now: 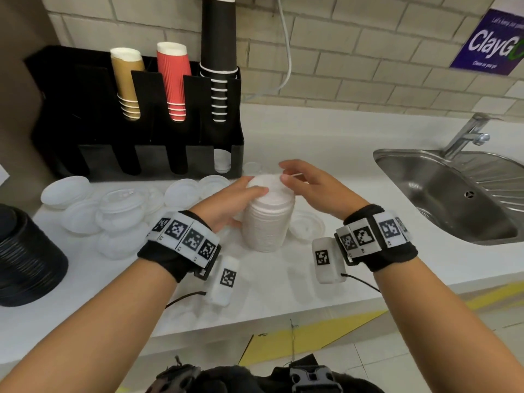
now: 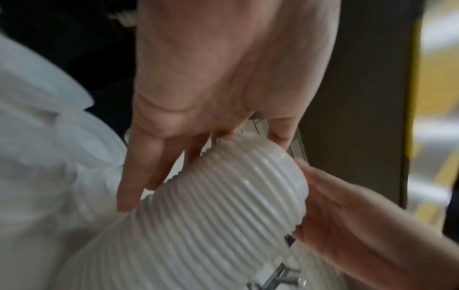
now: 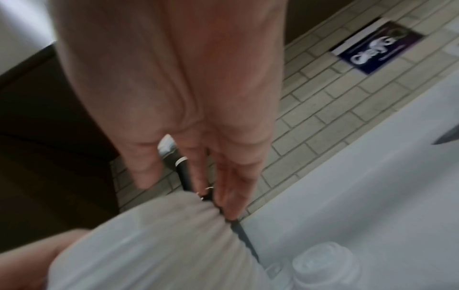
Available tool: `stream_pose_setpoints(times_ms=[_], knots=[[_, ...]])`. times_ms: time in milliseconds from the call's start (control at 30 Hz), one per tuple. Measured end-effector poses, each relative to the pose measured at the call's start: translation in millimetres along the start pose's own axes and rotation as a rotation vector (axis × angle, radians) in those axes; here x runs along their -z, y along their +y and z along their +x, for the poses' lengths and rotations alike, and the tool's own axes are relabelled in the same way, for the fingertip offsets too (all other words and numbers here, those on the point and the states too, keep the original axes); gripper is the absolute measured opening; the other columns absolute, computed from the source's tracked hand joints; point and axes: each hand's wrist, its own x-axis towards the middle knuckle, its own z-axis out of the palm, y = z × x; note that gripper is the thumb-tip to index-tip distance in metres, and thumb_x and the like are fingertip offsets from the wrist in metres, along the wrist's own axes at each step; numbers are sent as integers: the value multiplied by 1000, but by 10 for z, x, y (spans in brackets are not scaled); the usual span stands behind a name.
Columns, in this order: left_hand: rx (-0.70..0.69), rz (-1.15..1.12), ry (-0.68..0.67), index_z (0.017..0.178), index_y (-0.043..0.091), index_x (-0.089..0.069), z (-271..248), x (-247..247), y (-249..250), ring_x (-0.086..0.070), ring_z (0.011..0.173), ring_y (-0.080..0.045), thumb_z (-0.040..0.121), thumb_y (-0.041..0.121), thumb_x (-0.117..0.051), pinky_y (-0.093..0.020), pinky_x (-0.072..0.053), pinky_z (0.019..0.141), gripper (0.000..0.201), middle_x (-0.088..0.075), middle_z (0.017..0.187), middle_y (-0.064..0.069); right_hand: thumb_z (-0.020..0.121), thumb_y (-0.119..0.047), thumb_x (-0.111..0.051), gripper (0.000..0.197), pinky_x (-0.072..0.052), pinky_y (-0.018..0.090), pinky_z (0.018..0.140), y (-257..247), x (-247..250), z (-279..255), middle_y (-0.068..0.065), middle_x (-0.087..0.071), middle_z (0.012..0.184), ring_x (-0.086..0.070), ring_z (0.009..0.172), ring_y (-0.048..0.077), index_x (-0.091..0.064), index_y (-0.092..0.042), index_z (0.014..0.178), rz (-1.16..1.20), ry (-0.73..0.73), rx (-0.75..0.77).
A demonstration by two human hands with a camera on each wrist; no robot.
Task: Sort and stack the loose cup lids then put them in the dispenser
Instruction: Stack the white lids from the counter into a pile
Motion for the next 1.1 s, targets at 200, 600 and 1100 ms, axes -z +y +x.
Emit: stream_pose_setpoints(times_ms=[200, 600, 1100], knots=[[126, -73, 27, 143, 28, -36, 25, -122, -143, -44, 126, -29, 94, 44, -54, -51, -36, 104, 54, -47, 141, 0, 95, -42, -51, 53, -50, 37, 96, 129, -339, -181, 9, -54, 128, -57, 112, 22, -38, -13, 136, 328, 49, -329], [219, -143, 45, 131, 22, -51, -33, -282, -252, -53, 111, -21, 81, 67, -56, -38, -38, 86, 68, -61, 113, 0, 86, -71, -37, 73, -38, 52, 105, 153, -668, -377, 4, -42, 144, -44, 129, 28, -24, -33, 146, 592, 47, -495], [77, -320, -59, 87, 30, -63, -209, -212, -30, -66, 48, -2, 89, 52, -55, -30, -51, 47, 24, -70, 56, 10, 66, -73, -55, 88, -42, 41, 94, 48, -559, -359, 4, -49, 134, -51, 115, 22, -33, -34, 141, 673, -6, -434]])
